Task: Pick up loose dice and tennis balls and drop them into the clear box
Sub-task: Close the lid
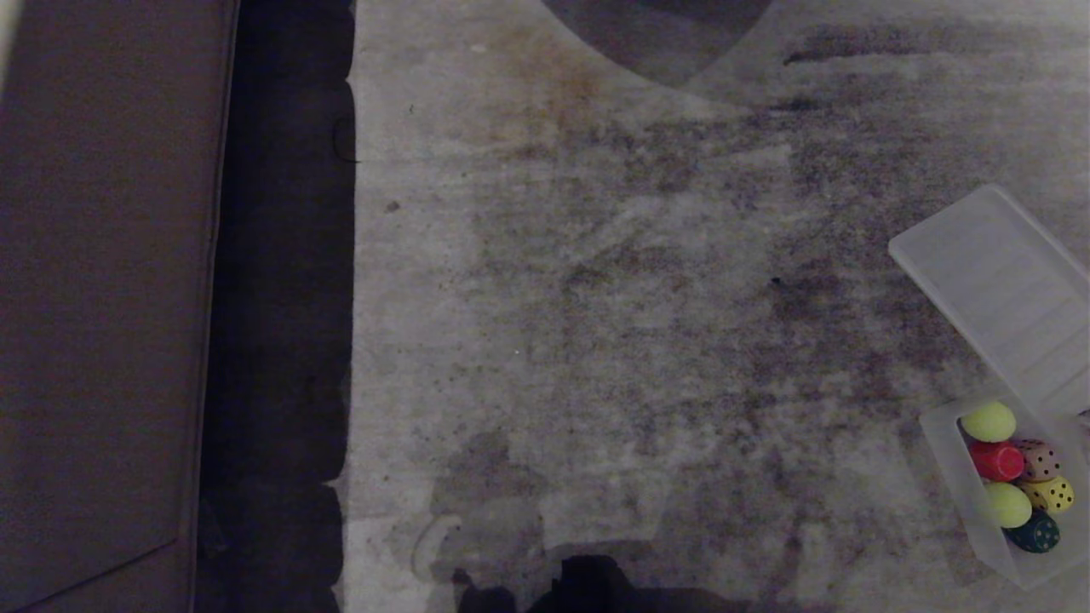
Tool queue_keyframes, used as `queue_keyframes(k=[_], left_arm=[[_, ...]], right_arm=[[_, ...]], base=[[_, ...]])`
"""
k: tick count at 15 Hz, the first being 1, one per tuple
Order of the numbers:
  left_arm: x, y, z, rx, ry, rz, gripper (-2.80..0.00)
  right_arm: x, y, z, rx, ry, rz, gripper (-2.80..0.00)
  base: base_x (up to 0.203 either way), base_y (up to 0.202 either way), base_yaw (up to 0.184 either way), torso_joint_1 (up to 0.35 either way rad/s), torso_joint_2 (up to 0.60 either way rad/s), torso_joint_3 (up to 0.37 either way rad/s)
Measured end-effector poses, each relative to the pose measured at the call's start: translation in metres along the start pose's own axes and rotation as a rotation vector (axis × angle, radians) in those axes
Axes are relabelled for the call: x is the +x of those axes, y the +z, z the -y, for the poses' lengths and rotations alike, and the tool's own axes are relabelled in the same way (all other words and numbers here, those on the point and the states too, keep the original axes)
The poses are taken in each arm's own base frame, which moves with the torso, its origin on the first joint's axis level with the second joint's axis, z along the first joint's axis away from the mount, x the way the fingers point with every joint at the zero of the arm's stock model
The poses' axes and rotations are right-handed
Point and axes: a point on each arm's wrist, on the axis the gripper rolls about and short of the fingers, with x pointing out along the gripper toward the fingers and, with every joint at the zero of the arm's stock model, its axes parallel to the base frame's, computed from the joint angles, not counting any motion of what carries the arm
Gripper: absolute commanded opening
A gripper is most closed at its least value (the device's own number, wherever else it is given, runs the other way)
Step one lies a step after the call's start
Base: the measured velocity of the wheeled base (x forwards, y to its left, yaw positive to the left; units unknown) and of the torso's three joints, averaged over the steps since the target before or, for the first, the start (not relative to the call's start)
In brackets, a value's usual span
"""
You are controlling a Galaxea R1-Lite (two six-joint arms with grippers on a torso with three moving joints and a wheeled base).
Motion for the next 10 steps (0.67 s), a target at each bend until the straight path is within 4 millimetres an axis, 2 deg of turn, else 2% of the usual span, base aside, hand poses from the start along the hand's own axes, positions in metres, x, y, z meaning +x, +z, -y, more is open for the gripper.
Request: queue_keyframes(k=[5,10], left_arm=[[0.0,0.0,0.0,0.0,-0.001,0.0,-2.8],[0.0,0.0,0.0,0.0,0.0,0.0,-2.8]], right_arm=[[0.031,0.021,0.064,-0.073,0.022,-0.146,-2.8],[0.057,0.018,0.123,-0.173,0.043,-0.263,-2.8]], base=[[0.0,0.0,0.0,0.0,0.0,0.0],[0.0,0.0,0.0,0.0,0.0,0.0]])
